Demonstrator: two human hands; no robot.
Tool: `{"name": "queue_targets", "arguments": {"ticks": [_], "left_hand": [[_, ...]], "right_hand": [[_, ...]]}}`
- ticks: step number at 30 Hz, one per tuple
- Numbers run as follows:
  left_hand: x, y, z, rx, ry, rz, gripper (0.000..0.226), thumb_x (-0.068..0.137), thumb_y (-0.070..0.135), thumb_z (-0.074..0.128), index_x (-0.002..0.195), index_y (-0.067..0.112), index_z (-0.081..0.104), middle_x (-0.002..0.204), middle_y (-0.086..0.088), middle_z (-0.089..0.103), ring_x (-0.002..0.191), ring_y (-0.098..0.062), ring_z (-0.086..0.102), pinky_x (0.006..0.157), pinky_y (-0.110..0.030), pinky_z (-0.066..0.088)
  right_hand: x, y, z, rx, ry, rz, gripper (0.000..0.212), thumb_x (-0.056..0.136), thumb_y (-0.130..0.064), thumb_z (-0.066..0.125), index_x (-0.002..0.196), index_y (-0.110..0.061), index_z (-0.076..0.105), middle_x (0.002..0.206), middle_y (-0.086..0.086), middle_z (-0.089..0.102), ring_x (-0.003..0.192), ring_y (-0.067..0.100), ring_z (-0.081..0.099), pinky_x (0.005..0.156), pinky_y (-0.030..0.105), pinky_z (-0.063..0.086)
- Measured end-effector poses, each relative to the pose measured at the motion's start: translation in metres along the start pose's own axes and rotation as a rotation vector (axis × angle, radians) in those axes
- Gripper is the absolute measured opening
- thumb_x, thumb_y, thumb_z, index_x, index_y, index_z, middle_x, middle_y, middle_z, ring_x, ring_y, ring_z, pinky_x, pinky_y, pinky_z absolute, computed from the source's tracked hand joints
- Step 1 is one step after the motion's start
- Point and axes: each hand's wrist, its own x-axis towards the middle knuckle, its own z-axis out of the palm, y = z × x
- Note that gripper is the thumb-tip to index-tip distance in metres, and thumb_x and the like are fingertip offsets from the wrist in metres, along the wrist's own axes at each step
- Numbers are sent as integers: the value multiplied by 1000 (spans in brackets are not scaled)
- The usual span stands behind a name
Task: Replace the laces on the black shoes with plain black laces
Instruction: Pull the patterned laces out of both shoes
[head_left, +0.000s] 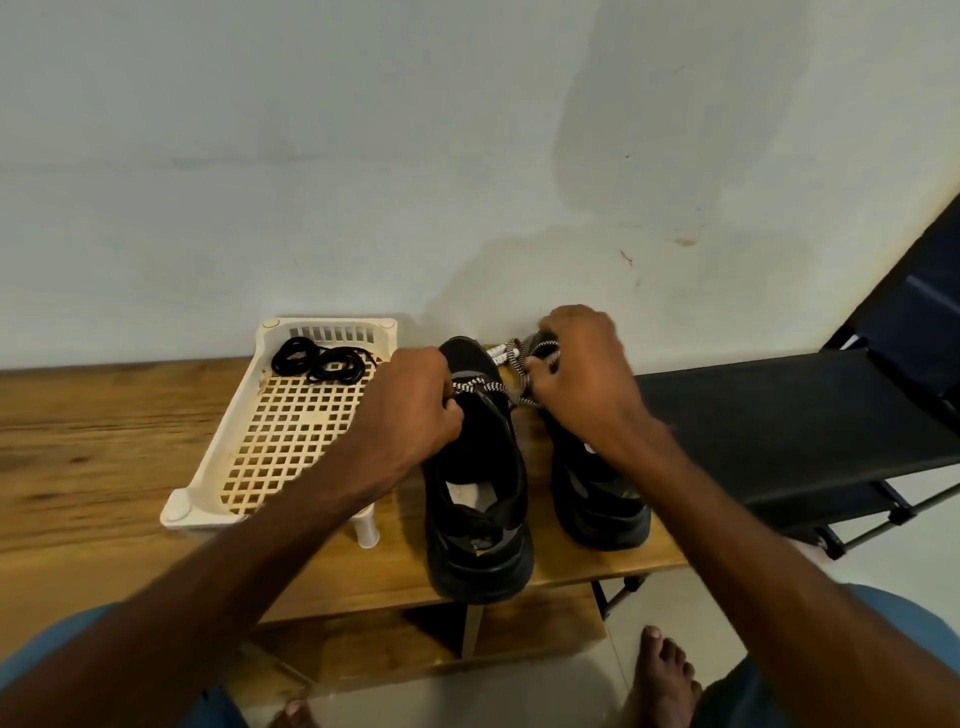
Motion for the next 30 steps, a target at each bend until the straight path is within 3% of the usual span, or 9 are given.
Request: {"name": "queue_targets", "arguments": {"ticks": [2,7,10,12,16,19,22,24,30], "left_hand": [[1,0,-1,31,-6,-7,17,86,20,70,95,8,78,75,-6,68,70,-20,67,74,-39,61],[5,-1,-5,82,-52,15,17,86,23,71,97,13,81,75,-5,66,69,-19,61,65,-30,52],[9,-4,-8,90,-102,44,17,86,21,71,97,17,83,69,-1,63,66,-18,58,66,-30,52],[9,-9,-11,44,-124,44,19,87,20,72,103,18,82,80,-1,72,68,-16,64,74,-32,58],[11,-21,-21,-127,-180,-135,7,84,20,80,90,24,82,86,4,77,55,-10,71,72,-32,63],[9,-17,-18,-35,-121,-199,11,78,25,82,86,30,74,87,10,73,84,-15,72,84,-37,58],[1,3,0,109,19,-65,31,80,19,77,107,31,70,109,5,67,108,-22,63,87,-38,49],[1,14,12,241,56,13,29,86,20,75,114,26,71,116,0,64,115,-24,57,85,-38,49],[13,24,30,273,102,131,10,93,19,69,103,18,70,104,-5,67,103,-23,63,76,-35,50]], "right_hand": [[-3,-19,9,-25,-15,-99,33,88,-24,73,118,-10,70,120,8,62,117,24,54,94,38,52],[-11,-42,31,61,-359,-42,30,79,-19,77,106,-9,68,102,8,66,90,26,68,79,43,61],[-5,-35,36,28,-280,70,24,81,-21,76,99,-8,67,97,9,67,89,28,68,77,38,59],[2,-24,34,75,-285,180,17,77,-20,77,88,-8,73,85,7,72,83,25,70,76,35,60],[3,-5,29,310,-369,326,13,76,-18,87,82,-9,81,79,6,76,72,13,74,66,28,62],[-1,-8,31,312,-362,297,12,78,-16,87,87,-12,80,77,1,75,67,8,72,58,17,57],[-5,-15,32,192,-318,214,16,76,-17,84,91,-16,79,78,-1,72,73,10,70,63,20,56],[-8,-17,32,171,-317,191,22,76,-17,83,97,-16,77,83,-1,72,80,13,70,71,27,61],[-10,-13,26,171,-315,184,47,77,-18,82,121,-16,67,103,1,71,93,15,68,76,24,53]]}}
